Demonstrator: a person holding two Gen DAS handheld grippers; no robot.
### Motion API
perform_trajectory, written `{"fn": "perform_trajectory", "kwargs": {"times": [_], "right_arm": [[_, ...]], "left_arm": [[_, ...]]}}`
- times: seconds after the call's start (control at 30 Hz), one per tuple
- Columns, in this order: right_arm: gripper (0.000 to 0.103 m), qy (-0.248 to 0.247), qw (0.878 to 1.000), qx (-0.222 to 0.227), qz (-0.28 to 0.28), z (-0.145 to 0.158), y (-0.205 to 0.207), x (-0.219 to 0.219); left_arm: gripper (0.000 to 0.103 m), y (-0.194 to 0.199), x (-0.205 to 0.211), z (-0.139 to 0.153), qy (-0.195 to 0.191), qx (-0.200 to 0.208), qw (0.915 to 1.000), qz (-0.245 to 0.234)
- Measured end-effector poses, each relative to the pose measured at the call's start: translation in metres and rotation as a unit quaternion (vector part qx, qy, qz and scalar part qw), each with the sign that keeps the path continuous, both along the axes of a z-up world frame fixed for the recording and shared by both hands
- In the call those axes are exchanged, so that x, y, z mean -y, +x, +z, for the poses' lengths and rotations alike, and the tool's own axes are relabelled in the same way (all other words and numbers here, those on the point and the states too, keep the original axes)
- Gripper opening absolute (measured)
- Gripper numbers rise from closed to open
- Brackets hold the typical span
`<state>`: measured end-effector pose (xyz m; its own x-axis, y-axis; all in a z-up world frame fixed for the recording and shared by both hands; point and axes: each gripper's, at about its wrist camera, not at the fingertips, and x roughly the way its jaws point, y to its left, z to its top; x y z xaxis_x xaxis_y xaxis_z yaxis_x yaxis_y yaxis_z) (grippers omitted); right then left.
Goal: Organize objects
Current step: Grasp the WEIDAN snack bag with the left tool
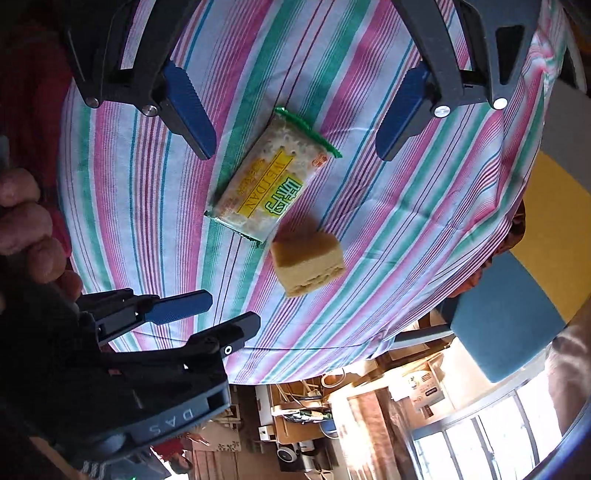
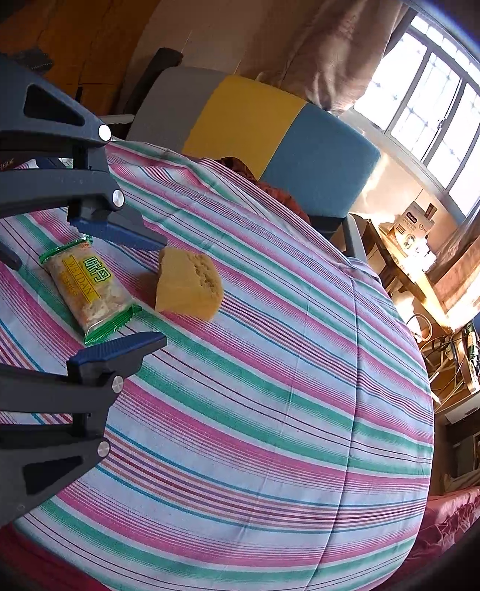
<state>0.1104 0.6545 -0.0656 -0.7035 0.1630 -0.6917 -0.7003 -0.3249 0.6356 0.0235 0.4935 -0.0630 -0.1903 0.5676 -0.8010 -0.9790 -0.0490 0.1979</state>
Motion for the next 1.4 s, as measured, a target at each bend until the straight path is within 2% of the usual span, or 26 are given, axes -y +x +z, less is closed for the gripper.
{"fn": "perform_trajectory", "kwargs": {"times": [0.2,0.33,0.37,0.4,0.43,0.5,0.57,0.63,0.7,0.77,0.8,0.9,1.03,1.1,1.27,1.4], "right_arm": [[0.046,-0.014,1.000,-0.002,0.002,-0.005,-0.002,-0.001],[0.046,-0.020,1.000,-0.002,0.001,-0.007,-0.002,-0.003],[0.046,-0.021,1.000,-0.002,0.001,-0.008,-0.002,-0.003],[0.046,-0.023,1.000,-0.001,0.002,-0.009,-0.003,-0.003],[0.046,-0.024,1.000,0.000,0.004,-0.009,-0.003,-0.003],[0.046,-0.024,1.000,0.001,0.005,-0.010,-0.003,-0.003],[0.046,-0.021,1.000,0.006,0.011,-0.010,-0.005,-0.002],[0.046,-0.020,1.000,0.010,0.022,-0.011,-0.009,0.000],[0.046,-0.018,0.999,0.018,0.036,-0.011,-0.014,0.003],[0.046,-0.022,0.998,0.025,0.051,-0.013,-0.020,0.006],[0.046,-0.023,0.998,0.030,0.057,-0.014,-0.022,0.007],[0.046,-0.025,0.996,0.044,0.076,-0.018,-0.030,0.012],[0.046,-0.013,0.993,0.067,0.093,-0.019,-0.038,0.018],[0.046,-0.009,0.992,0.080,0.099,-0.020,-0.041,0.020],[0.047,0.004,0.987,0.114,0.110,-0.025,-0.047,0.024],[0.047,0.013,0.985,0.130,0.117,-0.026,-0.049,0.026]], "left_arm": [[0.090,0.005,-0.030,-0.017,-0.021,-0.007,0.9992,-0.034],[0.089,0.004,-0.044,-0.028,-0.026,-0.003,0.9992,-0.029],[0.082,0.004,-0.044,-0.030,-0.029,0.007,0.9992,-0.026],[0.064,0.002,-0.043,-0.034,-0.035,0.023,0.9988,-0.023],[0.057,0.001,-0.041,-0.035,-0.037,0.037,0.9985,-0.017],[0.050,0.001,-0.031,-0.034,-0.029,0.043,0.9986,0.004],[0.050,-0.005,-0.014,-0.033,-0.023,0.062,0.9967,0.048],[0.050,-0.018,0.009,-0.031,-0.012,0.095,0.9893,0.111],[0.050,-0.027,0.038,-0.029,-0.004,0.122,0.9768,0.176],[0.050,-0.034,0.072,-0.028,0.003,0.133,0.9623,0.237],[0.050,-0.034,0.089,-0.026,0.006,0.134,0.9569,0.258],[0.050,-0.028,0.138,-0.025,0.012,0.105,0.9462,0.306],[0.050,-0.029,0.182,-0.026,0.037,0.110,0.9304,0.348],[0.050,-0.031,0.187,-0.029,0.041,0.113,0.9281,0.353],[0.050,-0.037,0.176,-0.035,0.040,0.113,0.9308,0.345],[0.051,-0.048,0.173,-0.036,0.046,0.135,0.9276,0.345]]}}
